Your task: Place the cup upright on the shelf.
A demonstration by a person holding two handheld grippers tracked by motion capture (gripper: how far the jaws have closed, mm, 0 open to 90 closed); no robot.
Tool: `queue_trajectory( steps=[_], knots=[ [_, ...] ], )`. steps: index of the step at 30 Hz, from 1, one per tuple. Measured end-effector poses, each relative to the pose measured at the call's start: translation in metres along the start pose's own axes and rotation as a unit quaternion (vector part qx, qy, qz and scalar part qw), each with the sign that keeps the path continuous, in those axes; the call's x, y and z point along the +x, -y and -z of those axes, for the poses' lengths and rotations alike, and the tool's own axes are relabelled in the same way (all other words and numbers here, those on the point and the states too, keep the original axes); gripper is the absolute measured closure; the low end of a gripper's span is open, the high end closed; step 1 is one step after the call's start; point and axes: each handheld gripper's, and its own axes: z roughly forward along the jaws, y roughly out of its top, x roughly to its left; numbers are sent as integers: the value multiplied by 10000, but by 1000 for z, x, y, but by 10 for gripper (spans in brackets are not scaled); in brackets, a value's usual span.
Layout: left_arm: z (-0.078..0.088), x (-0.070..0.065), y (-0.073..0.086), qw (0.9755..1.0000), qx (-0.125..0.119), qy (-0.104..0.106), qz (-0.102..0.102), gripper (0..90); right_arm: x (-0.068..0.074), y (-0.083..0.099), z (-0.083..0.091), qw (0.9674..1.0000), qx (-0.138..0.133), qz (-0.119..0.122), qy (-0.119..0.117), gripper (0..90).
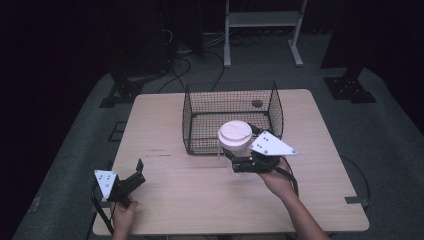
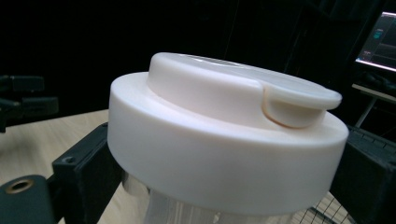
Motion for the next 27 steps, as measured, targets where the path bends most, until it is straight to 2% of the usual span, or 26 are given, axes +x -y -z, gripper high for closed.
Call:
queue_trajectory(
  steps=[16, 23, 27],
  knots=[
    [0, 0, 0, 10000, -2, -3, 28, 0, -26, -37, -15, 9997, -163, -14, 177, 65],
    [0, 0, 0, 10000, 1, 0, 35, 0, -41, -49, -30, 9994, -169, -51, 287, 65],
    [0, 1, 0, 10000, -1, 5, 47, 0, -48, -52, -40, 9992, -114, 11, 379, 65]
  ],
)
